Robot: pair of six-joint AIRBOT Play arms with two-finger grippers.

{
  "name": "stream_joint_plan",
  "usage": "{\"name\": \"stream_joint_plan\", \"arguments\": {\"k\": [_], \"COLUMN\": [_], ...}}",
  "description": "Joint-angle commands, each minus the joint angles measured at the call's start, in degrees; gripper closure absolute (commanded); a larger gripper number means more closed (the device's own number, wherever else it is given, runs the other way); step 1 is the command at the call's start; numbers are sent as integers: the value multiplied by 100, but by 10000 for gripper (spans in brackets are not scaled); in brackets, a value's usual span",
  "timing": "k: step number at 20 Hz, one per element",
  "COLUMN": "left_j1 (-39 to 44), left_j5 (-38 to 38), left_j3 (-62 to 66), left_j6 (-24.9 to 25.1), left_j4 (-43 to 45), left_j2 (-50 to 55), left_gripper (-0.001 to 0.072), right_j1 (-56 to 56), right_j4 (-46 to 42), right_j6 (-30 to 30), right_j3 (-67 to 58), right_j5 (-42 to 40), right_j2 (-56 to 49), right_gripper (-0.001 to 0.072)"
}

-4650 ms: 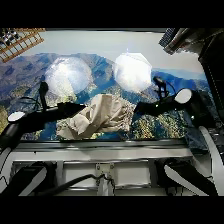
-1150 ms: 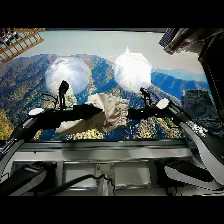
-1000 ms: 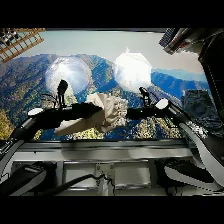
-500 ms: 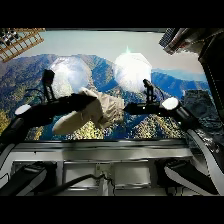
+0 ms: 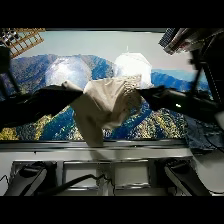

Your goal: Fold the clothes and pants, and hang the long-sleeved shirts on hangers.

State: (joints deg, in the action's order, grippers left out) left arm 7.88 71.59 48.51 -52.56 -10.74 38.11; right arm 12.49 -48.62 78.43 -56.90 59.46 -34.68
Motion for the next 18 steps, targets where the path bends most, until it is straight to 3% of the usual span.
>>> {"name": "stream_joint_plan", "arguments": {"k": [1, 3, 5, 9, 13, 14, 15, 16, 17, 18], "left_j1": [-15, -13, -13, -13, 267, 413, 542, 562, 527, 442], "left_j5": [-125, -249, -450, -1530, -3635, -4258, -4590, -4402, -3891, -3296], "left_j3": [138, 138, 140, 140, 262, 474, 817, 1207, 1611, 1912], "left_j6": [-638, -887, -1003, -1001, -48, -46, -57, -57, -155, -332], "left_j4": [350, 809, 1862, 4048, 3978, 3838, 3536, 3289, 3143, 3128], "left_j2": [-636, -785, -697, 308, 2273, 2868, 3519, 4063, 4522, 4813], "left_gripper": [709, 710, 709, 709, 709, 706, 670, 354, 17, 16], "right_j1": [4, 4, 4, 4, 4, 2, -31, -111, -216, -313], "right_j4": [-555, -608, -866, -1891, -1895, -1912, -1910, -1849, -1687, -1473], "right_j6": [800, 1121, 1287, 1300, 1196, 1198, 1215, 1373, 1528, 1547], "right_j3": [-514, -634, -643, -605, -573, -612, -734, -1014, -1370, -1648], "right_j5": [699, 1045, 1165, 704, -765, -1432, -1941, -2046, -1718, -1305], "right_j2": [833, 1099, 1185, 448, -1606, -2312, -2986, -3683, -4242, -4597], "right_gripper": [681, 681, 681, 680, 679, 677, 627, 310, 163, 188]}}
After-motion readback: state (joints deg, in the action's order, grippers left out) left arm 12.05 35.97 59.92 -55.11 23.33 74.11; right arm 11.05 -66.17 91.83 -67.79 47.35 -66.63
